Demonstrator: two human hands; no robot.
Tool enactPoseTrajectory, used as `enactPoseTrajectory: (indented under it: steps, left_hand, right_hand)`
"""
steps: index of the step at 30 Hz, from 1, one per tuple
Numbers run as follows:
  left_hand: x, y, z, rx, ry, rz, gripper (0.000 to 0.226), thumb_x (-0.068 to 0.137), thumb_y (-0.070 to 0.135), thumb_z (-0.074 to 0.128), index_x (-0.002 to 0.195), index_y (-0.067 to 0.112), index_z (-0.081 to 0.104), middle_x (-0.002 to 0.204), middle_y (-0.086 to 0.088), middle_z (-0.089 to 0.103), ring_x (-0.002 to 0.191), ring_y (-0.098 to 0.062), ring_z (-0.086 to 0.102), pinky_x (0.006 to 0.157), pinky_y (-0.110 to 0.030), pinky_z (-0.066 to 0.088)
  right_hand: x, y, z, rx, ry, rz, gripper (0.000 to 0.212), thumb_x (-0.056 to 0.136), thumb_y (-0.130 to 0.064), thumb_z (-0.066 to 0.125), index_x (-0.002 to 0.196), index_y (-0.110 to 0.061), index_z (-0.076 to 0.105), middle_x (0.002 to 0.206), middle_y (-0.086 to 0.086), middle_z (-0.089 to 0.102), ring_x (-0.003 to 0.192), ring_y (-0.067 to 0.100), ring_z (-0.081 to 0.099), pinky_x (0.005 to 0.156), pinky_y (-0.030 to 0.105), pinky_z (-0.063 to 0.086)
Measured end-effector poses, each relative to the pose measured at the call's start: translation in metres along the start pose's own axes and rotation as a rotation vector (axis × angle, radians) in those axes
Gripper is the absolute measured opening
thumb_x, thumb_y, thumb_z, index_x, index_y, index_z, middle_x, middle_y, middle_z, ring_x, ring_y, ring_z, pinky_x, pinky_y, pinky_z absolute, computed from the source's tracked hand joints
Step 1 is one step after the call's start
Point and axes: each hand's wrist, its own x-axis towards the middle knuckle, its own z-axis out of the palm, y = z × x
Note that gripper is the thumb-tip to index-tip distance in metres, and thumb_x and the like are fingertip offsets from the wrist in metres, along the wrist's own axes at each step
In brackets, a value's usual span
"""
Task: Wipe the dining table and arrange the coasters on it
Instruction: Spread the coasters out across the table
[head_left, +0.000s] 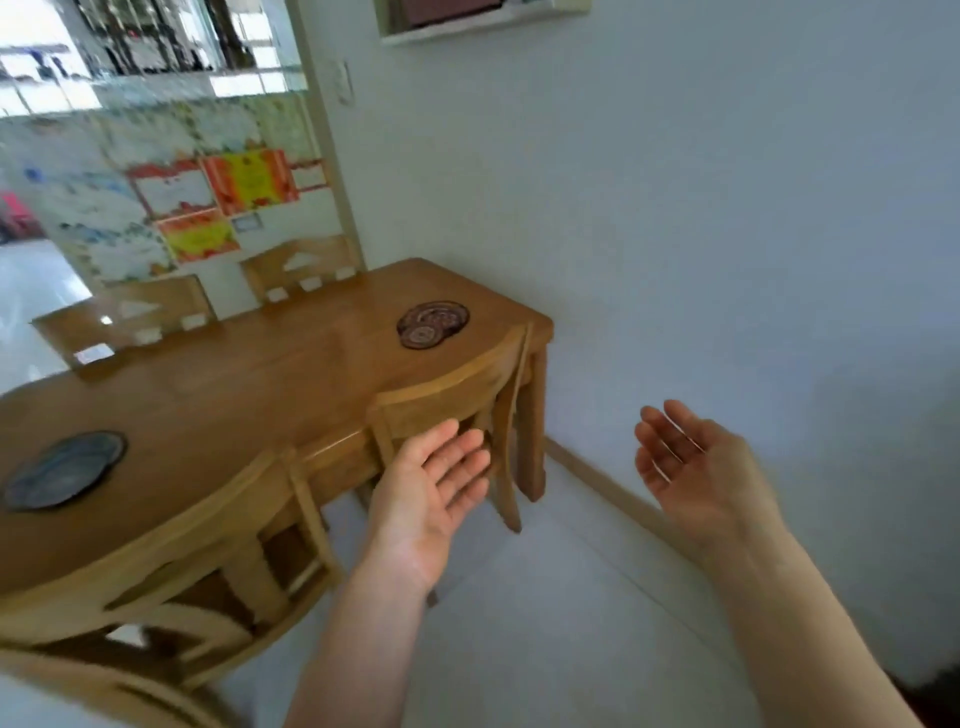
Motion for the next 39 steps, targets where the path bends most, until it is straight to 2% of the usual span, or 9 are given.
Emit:
enactPoseTrajectory:
  steps: [6, 14, 19, 28, 33, 39]
  left_hand:
    - [0.031, 0.045, -0.072, -0.075, 0.126, 0.041, 0.027, 0.101, 0.028, 0.047, 0.120, 0.016, 0.061, 0.110, -0.005, 0.072, 0.102, -0.021, 0.067, 0.082, -0.036, 0.052]
    - [0.119, 0.074, -0.093, -0.075, 0.188, 0.053, 0.027, 0.101, 0.028, 0.046, 0.119, 0.016, 0.061, 0.108, -0.005, 0.074, 0.102, -0.024, 0.068, 0.085, -0.040, 0.053]
    - [0.210, 0.099, -0.080, -0.102, 0.217, 0.078, 0.027, 0.101, 0.026, 0.046, 0.117, 0.013, 0.063, 0.102, -0.008, 0.075, 0.095, -0.026, 0.069, 0.082, -0.040, 0.053]
    - [0.397, 0.127, -0.051, -0.186, 0.320, -0.015, 0.023, 0.099, 0.023, 0.052, 0.117, 0.014, 0.063, 0.097, -0.005, 0.077, 0.093, -0.022, 0.070, 0.077, -0.039, 0.053]
    - [0.486, 0.131, -0.057, -0.114, 0.321, -0.100, 0.021, 0.098, 0.023, 0.054, 0.117, 0.015, 0.062, 0.102, -0.007, 0.075, 0.094, -0.023, 0.069, 0.075, -0.036, 0.053]
    - [0.592, 0.130, -0.069, -0.008, 0.335, -0.182, 0.017, 0.097, 0.021, 0.057, 0.113, 0.016, 0.063, 0.099, -0.007, 0.074, 0.087, -0.019, 0.067, 0.070, -0.034, 0.053]
  right_hand:
    - [0.029, 0.063, 0.083, -0.063, -0.093, 0.094, 0.025, 0.099, -0.014, 0.037, 0.105, -0.012, 0.062, 0.096, 0.007, 0.069, 0.082, 0.019, 0.065, 0.071, 0.030, 0.047]
    - [0.115, 0.099, 0.160, -0.097, -0.180, 0.156, 0.024, 0.098, -0.011, 0.041, 0.109, -0.011, 0.063, 0.091, 0.006, 0.070, 0.080, 0.018, 0.065, 0.073, 0.029, 0.049]
    - [0.205, 0.100, 0.214, -0.175, -0.212, 0.177, 0.023, 0.098, -0.011, 0.043, 0.109, -0.012, 0.063, 0.091, 0.007, 0.072, 0.081, 0.020, 0.066, 0.072, 0.032, 0.050]
    - [0.377, 0.108, 0.313, -0.351, -0.218, 0.234, 0.021, 0.099, -0.013, 0.045, 0.112, -0.011, 0.063, 0.096, 0.008, 0.073, 0.083, 0.021, 0.067, 0.072, 0.035, 0.051]
    - [0.449, 0.140, 0.351, -0.444, -0.188, 0.284, 0.018, 0.099, -0.009, 0.046, 0.107, -0.011, 0.062, 0.093, 0.009, 0.071, 0.079, 0.021, 0.065, 0.072, 0.034, 0.051]
    - [0.531, 0.167, 0.366, -0.580, -0.097, 0.279, 0.014, 0.096, -0.005, 0.052, 0.101, -0.011, 0.063, 0.091, 0.011, 0.069, 0.072, 0.019, 0.062, 0.063, 0.031, 0.049]
